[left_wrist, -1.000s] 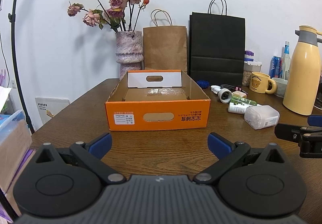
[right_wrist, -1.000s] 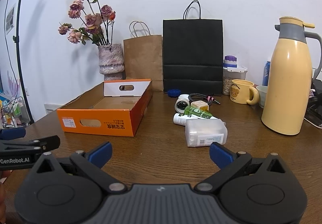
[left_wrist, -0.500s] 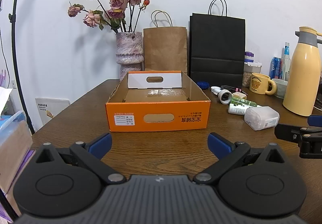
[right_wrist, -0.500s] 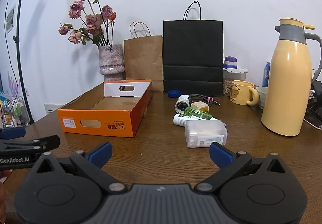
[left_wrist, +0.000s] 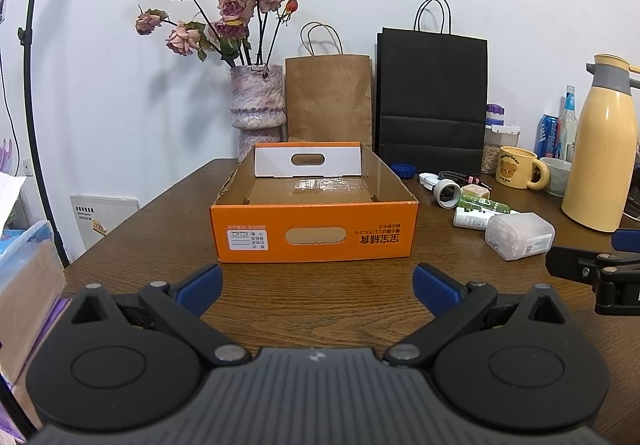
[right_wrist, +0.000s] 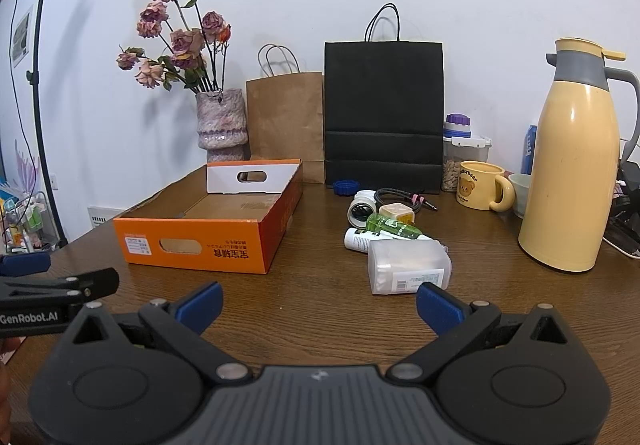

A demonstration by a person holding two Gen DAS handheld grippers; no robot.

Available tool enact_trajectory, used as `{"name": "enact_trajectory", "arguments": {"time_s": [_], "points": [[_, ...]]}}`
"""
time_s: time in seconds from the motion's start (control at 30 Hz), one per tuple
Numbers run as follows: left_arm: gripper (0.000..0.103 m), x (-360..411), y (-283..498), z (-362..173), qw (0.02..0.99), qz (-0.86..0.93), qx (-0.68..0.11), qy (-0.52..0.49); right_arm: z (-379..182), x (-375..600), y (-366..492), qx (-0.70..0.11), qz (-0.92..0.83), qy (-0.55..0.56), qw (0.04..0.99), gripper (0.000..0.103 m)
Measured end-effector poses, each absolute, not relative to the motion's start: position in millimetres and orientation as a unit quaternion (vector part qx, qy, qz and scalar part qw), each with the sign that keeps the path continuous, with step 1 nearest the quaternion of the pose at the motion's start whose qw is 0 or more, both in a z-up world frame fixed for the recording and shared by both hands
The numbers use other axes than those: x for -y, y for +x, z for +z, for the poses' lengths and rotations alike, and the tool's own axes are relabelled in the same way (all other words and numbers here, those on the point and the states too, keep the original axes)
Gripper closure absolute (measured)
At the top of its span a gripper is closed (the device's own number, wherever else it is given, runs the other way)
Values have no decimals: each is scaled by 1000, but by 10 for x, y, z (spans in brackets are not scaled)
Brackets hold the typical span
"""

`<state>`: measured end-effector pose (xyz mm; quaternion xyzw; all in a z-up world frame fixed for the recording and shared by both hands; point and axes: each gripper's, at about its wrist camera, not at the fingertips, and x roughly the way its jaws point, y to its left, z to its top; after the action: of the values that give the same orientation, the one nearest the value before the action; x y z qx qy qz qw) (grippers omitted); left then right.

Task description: Organize rigid objects

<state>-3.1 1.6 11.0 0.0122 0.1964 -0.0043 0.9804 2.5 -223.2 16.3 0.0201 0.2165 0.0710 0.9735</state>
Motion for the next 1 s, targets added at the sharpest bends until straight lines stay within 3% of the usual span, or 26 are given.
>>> {"name": "enact_trajectory", "arguments": {"time_s": [0.77, 1.0], "points": [[0, -14, -53, 267, 982, -10, -189, 6, 288, 2232, 47, -213, 78, 24, 974, 0], [0, -190, 165, 531, 973, -9, -230, -28, 364, 2205, 178, -213, 86, 22, 973, 0]]}}
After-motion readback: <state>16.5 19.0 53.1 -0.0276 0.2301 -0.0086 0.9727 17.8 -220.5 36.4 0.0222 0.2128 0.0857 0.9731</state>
